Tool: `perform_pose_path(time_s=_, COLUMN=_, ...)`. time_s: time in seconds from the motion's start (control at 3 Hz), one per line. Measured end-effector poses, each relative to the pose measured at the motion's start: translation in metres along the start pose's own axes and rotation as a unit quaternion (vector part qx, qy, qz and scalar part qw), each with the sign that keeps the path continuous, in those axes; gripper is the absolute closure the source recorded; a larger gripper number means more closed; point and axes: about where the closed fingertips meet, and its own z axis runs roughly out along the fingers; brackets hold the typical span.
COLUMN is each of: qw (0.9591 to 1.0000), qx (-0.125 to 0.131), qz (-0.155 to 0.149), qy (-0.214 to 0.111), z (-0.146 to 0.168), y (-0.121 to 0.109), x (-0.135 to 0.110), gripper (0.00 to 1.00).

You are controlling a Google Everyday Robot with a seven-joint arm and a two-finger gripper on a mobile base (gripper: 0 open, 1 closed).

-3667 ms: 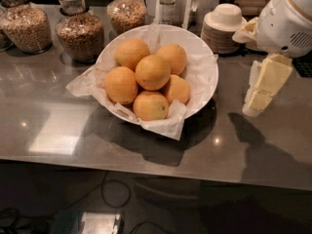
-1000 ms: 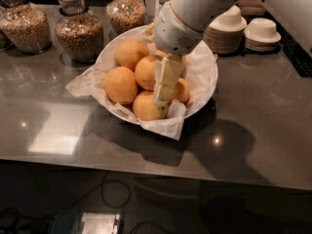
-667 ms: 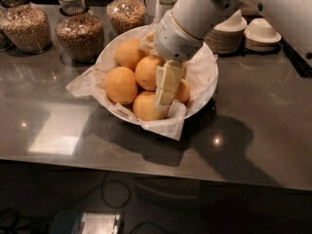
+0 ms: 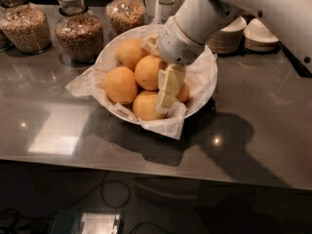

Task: Pick orange from white bowl

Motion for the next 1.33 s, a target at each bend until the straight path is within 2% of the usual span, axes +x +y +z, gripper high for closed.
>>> perform_pose_path(time_s=0.33, qw=1.0000, qx=0.001, qz=0.005, qy=0.001, z=0.000, y=0.000, x=0.003, gripper=0.00)
perform_pose_path(time_s=0.67, qw=0.9986, qx=0.038, qz=0.032, qy=0.018, z=-0.018, y=0.008, x=0.015, gripper=0.00)
perform_pose_path(time_s=1.0, qw=0.9958, qx=0.072, qz=0.047, qy=0.029, z=-0.034, y=0.013, x=0.022, gripper=0.00)
perform_pose_path(time_s=1.33, qw=0.9953, qx=0.079, qz=0.049, qy=0.027, z=-0.037, y=0.013, x=0.024, gripper=0.00)
